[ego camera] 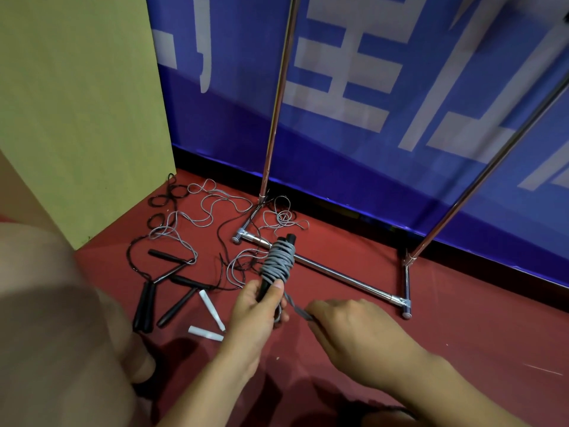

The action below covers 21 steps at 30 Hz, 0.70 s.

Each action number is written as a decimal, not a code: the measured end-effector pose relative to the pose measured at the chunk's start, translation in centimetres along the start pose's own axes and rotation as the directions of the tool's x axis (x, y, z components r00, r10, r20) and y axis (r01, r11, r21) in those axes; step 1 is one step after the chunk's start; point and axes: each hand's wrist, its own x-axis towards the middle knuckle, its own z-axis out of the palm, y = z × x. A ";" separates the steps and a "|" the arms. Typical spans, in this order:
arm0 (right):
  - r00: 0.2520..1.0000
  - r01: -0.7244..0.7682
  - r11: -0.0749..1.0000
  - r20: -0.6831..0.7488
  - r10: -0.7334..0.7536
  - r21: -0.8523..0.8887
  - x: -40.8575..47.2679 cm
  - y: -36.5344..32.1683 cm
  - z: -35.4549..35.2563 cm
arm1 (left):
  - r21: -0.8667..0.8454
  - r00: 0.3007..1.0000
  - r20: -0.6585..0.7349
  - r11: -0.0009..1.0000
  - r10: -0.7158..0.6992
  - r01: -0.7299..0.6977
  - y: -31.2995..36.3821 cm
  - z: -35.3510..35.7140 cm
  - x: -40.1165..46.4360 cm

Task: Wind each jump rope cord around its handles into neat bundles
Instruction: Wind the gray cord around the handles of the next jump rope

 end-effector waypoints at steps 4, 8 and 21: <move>0.991 0.034 0.999 -0.129 -0.037 -0.020 0.0 0.5 0.2 | 0.196 0.996 -0.024 0.978 0.083 -0.077 -0.3 0.0 -0.1; 0.959 -0.001 0.999 -0.284 -0.010 -0.037 0.2 1.0 0.6 | 0.272 0.991 -0.046 0.956 0.123 -0.106 -0.3 0.2 -0.1; 0.805 -0.154 0.988 -0.576 0.142 0.029 0.6 1.6 -0.7 | 0.457 0.977 0.210 0.887 -0.027 -0.074 -0.1 -0.2 -0.9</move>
